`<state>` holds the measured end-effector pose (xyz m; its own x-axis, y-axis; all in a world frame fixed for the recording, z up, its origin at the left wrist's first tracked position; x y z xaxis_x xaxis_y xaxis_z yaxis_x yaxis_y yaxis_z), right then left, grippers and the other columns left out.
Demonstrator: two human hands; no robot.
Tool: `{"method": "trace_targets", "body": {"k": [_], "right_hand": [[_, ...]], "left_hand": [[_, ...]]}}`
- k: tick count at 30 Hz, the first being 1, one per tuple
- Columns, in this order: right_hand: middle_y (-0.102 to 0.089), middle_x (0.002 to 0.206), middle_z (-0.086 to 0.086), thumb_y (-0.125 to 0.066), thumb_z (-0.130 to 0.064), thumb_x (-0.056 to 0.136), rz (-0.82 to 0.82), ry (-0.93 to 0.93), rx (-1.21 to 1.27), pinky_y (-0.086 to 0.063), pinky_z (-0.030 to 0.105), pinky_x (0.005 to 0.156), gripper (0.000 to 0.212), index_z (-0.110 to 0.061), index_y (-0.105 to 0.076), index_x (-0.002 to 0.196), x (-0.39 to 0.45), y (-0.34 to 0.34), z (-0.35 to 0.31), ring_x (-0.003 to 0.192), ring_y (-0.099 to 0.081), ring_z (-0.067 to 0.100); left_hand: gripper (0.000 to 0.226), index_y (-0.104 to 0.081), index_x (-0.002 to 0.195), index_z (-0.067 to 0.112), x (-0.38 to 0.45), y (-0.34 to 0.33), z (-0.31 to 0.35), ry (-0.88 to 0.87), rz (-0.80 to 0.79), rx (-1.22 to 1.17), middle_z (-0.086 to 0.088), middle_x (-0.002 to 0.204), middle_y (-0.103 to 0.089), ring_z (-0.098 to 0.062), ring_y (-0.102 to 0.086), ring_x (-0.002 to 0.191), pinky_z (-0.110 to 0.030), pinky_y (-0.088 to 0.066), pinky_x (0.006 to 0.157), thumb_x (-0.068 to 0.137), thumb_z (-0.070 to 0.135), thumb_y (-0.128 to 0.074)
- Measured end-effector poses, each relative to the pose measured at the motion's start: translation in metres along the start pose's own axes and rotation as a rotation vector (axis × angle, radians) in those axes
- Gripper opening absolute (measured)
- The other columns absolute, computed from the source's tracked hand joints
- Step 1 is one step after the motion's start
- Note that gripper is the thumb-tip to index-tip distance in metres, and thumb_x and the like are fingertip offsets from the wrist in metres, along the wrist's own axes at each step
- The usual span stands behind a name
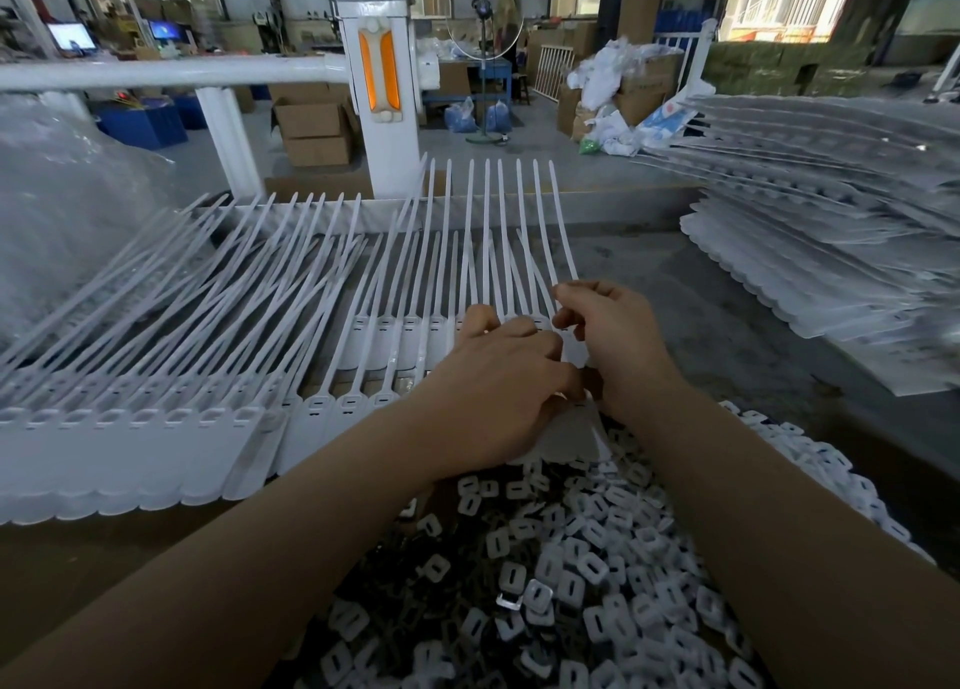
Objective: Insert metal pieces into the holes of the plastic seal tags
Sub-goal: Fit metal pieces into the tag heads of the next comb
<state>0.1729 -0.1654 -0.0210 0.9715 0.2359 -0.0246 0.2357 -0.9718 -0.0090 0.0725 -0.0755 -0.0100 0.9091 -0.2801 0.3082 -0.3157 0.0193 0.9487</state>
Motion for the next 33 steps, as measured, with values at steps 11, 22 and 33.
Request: {"method": "trace_targets", "body": {"k": [11, 22, 33], "right_hand": [[-0.056, 0.059, -0.009, -0.06, -0.016, 0.092, -0.015, -0.008, 0.001, -0.041, 0.027, 0.069, 0.009, -0.017, -0.066, 0.085, -0.004, 0.0, -0.002, 0.047, -0.051, -0.005], [-0.057, 0.06, -0.01, -0.06, -0.02, 0.093, -0.017, -0.029, -0.024, -0.038, 0.026, 0.066, 0.009, -0.019, -0.066, 0.086, -0.003, 0.003, -0.004, 0.062, -0.049, 0.003], [-0.057, 0.049, -0.015, -0.061, -0.019, 0.093, -0.014, -0.016, -0.007, -0.039, 0.03, 0.078, 0.009, -0.019, -0.066, 0.086, -0.001, 0.002, 0.0, 0.042, -0.049, -0.01]], "left_hand": [[0.038, -0.039, 0.137, 0.059, -0.011, -0.006, -0.02, 0.155, -0.335, -0.229, 0.005, 0.112, -0.042, -0.018, -0.029, 0.105, -0.039, -0.021, 0.093, 0.104, 0.042, -0.033], [0.07, -0.048, 0.123, 0.049, -0.037, 0.037, -0.08, 0.326, -0.663, -0.426, 0.027, 0.116, -0.039, 0.005, -0.039, 0.108, -0.021, -0.039, 0.08, 0.064, 0.052, -0.084], [0.09, -0.039, 0.129, 0.033, -0.041, 0.031, -0.075, 0.393, -0.757, -0.264, 0.022, 0.106, -0.034, -0.001, -0.038, 0.097, -0.023, -0.041, 0.074, 0.057, 0.056, -0.087]]}}
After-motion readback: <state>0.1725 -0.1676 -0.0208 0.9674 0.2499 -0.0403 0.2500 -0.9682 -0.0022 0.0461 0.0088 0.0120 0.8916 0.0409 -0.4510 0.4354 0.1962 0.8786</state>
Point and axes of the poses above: each hand's wrist, its own x-axis towards the middle knuckle, its own y-axis out of the back of the hand, z = x × y, the point moved 2 cm from there along x, towards the middle knuckle
